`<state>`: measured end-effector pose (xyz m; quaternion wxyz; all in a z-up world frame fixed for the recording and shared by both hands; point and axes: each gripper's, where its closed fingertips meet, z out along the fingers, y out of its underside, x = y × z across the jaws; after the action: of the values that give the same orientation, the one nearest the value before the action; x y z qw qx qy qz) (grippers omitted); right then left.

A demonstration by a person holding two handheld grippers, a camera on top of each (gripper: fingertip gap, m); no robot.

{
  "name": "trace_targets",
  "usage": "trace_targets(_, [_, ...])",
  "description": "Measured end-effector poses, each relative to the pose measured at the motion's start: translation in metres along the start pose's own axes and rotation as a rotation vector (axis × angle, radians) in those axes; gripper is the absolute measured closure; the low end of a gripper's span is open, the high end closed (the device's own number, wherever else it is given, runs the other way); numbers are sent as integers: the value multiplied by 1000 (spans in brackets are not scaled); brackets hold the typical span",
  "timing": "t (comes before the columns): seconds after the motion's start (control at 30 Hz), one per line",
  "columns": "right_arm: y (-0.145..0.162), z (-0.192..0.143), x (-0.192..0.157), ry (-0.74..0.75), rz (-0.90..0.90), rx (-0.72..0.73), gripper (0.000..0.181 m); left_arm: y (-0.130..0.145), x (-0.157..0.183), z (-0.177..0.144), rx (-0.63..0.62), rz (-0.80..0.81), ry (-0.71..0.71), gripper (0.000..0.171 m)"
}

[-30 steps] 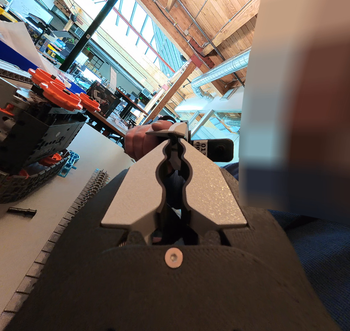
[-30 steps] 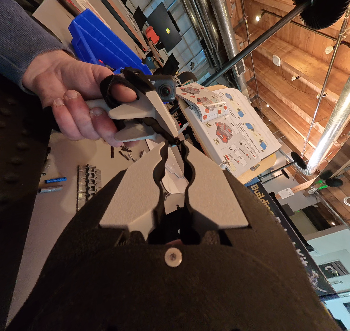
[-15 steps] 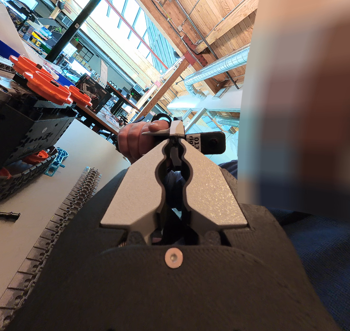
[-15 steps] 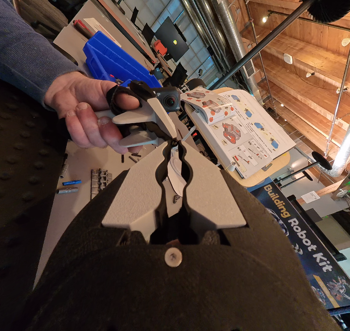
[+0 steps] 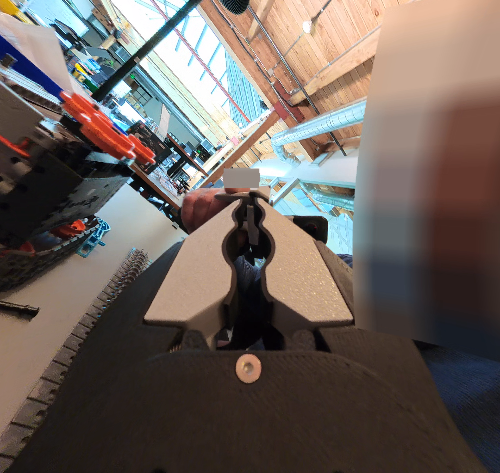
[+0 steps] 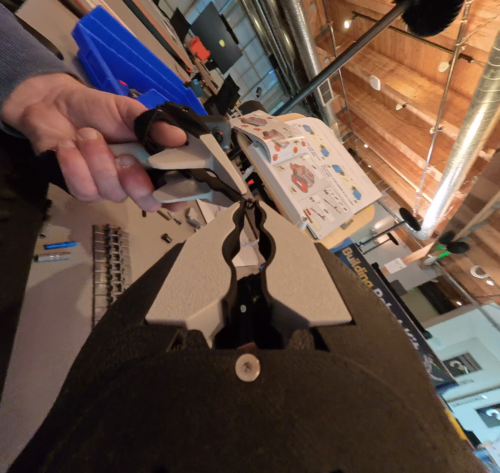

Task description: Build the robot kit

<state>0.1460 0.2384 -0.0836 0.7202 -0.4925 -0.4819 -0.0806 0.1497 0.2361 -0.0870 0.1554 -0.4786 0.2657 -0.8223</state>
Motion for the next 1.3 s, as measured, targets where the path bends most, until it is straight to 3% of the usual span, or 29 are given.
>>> trace_targets(0.03, [2, -2, 3, 13, -9, -8, 177, -3, -3, -2, 13, -3, -12, 166])
trace_targets(0.17, [18, -9, 12, 28, 7, -55, 177, -13, -12, -6, 22, 87, -104, 164])
trace_targets(0.3, [38, -20, 23, 34, 51, -103, 177, -21, -27, -4, -58, 281, -270, 155])
trace_targets(0.4, [50, -32, 39, 52, 113, -123, 177, -34, -36, 3, -148, 476, -386, 148])
trace_targets(0.5, [62, -48, 58, 76, 182, -146, 177, -36, -60, 8, -343, 777, -555, 134])
trace_targets(0.63, [84, -67, 77, 119, 257, -171, 177, -36, -83, 22, -502, 978, -634, 120])
trace_targets(0.77, [101, -74, 82, 125, 331, -191, 177, -40, -96, 34, -589, 1095, -668, 119])
trace_targets(0.93, [105, -74, 80, 114, 344, -202, 177, -40, -109, 44, -724, 1122, -680, 118])
trace_targets(1.2, [113, -76, 82, 116, 381, -218, 177, -33, -117, 56, -734, 950, -617, 116])
trace_targets(1.3, [115, -77, 83, 117, 391, -221, 177, -26, -102, 55, -755, 943, -546, 134])
